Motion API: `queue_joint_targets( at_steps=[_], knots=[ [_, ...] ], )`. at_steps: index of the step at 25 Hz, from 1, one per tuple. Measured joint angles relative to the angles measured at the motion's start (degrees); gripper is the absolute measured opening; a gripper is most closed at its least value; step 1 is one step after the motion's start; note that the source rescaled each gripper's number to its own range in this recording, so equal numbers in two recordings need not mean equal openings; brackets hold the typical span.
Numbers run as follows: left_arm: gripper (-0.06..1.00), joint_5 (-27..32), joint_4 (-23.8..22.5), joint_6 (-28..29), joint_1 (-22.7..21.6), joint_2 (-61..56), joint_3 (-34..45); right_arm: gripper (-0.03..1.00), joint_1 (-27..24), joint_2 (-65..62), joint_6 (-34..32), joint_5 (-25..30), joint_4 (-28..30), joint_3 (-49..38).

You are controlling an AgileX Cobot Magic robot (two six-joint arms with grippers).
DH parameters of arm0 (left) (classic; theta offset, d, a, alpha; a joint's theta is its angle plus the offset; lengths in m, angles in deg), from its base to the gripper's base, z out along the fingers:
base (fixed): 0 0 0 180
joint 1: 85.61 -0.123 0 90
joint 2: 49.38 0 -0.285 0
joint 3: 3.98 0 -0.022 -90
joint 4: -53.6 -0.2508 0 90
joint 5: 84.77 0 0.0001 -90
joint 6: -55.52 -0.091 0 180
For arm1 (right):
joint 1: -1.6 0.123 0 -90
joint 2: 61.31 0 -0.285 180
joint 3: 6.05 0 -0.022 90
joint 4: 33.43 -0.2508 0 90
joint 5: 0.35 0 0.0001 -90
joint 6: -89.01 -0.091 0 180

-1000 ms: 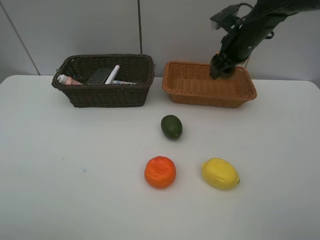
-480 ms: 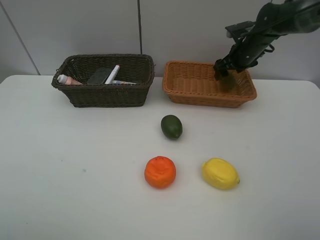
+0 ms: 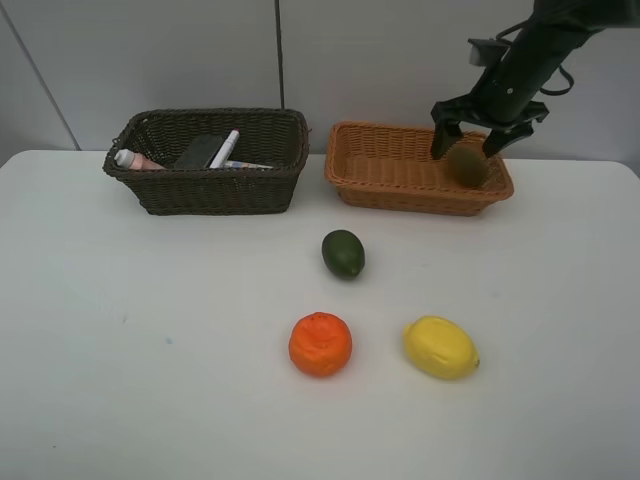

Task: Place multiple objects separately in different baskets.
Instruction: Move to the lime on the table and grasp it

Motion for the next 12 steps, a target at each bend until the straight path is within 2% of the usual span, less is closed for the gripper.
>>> queue_joint_targets(
  at_steps=[1, 3, 7, 12],
  knots=[
    [0.94, 0.0, 0.0, 0.0, 0.0, 0.0, 0.0, 0.96, 0.3, -0.5, -1.8, 4.2, -1.1, 0.0],
    [0.94, 0.0, 0.0, 0.0, 0.0, 0.0, 0.0, 0.96, 1.2, -0.8, -5.5, 9.0, -2.3, 0.0],
    [0.94, 0.0, 0.0, 0.0, 0.0, 0.0, 0.0, 0.96, 5.2, -1.2, -10.2, 10.4, -3.3, -3.3],
    [0.94, 0.0, 0.0, 0.0, 0.0, 0.0, 0.0, 0.96, 15.2, -1.2, -12.2, 10.5, -3.5, -7.5]
  ],
)
